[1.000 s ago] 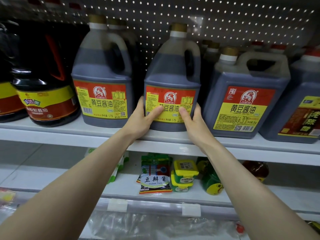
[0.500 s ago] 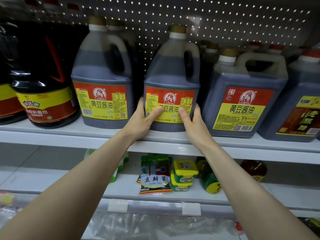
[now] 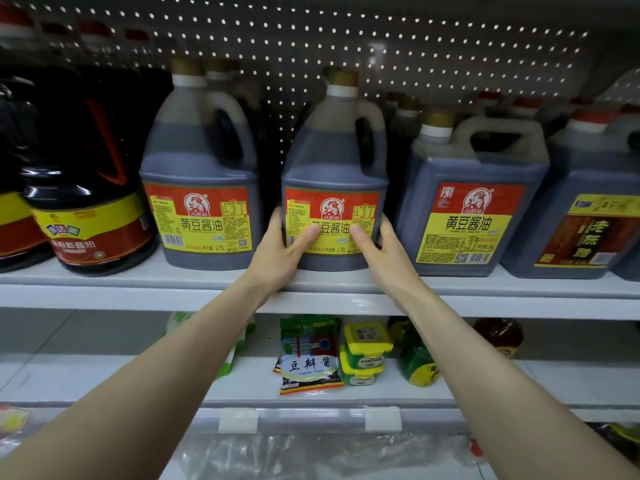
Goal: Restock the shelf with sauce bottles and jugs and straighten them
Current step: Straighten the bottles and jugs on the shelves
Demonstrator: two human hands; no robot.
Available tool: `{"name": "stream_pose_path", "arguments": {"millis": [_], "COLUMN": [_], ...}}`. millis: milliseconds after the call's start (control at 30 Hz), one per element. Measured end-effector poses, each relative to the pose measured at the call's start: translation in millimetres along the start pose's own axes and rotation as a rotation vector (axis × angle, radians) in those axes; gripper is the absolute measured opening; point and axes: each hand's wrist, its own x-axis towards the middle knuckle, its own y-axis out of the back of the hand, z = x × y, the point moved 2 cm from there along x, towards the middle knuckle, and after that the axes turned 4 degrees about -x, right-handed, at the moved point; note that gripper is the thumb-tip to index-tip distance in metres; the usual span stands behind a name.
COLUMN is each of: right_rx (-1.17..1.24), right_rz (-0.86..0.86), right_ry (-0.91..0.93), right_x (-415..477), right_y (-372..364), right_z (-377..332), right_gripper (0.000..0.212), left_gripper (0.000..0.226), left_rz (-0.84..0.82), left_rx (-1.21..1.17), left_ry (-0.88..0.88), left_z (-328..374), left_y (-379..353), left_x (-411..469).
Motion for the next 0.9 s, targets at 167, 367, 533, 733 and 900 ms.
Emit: {"name": "stream_pose_path", "arguments": {"millis": [167,367,533,733,900], "right_rx": [0.077,0.092,0.101,0.088,0.057], "right_rz": [0.012,0.082,0.216,0.327,0.339], "right_ry": [0.025,0.010,-0.023,-0.060,-0.071], "right_x": [-18.7,-50.9,-67.6,-82.1,-75.6], "right_y": [9.1,32.0,70.3,121.1,149.7], "right_z": [-15.8,-28.5,-31.8,-17.9,-3.7], "right_gripper": [0.063,0.058,0.041,0.039,0.055], "left_gripper": [0.073,0.042,0.030,0.039,0.062], "left_rz": [0.077,0.320,0.256,0.096,-0.001], "left_rx": [0.088,0.153,0.097,0.018,0.022], "left_ry": [0.006,-0.076,-0.089,-0.056,-0.025], "left_z": [11.5,33.3,56.0,64.3,57.3], "left_y": [3.3,2.1,-17.4,-66.5,-106.9], "left_x": [-12.3,-41.2,-52.1,-51.8,-44.4]}}
